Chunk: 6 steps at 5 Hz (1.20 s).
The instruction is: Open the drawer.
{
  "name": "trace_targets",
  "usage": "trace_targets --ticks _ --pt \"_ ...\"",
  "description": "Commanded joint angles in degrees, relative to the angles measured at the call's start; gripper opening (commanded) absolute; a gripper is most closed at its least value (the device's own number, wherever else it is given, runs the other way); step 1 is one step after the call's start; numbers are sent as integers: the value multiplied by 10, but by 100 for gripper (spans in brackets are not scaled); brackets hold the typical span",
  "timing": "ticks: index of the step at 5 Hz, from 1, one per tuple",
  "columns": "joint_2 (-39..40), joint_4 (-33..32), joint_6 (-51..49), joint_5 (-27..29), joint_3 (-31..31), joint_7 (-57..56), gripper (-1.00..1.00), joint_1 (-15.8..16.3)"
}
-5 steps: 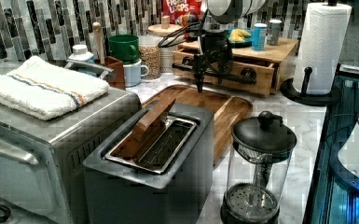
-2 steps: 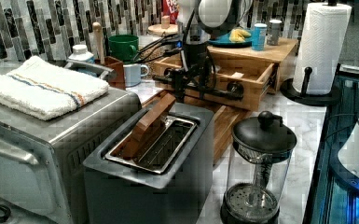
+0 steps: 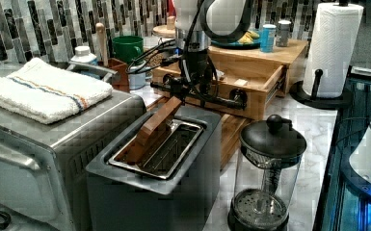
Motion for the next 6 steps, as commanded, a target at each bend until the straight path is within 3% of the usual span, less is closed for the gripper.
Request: trace_targets --ticks 1,6 --pt "-4 17 35 4 42 53 100 44" --pt "-4 17 35 1 50 55 100 36"
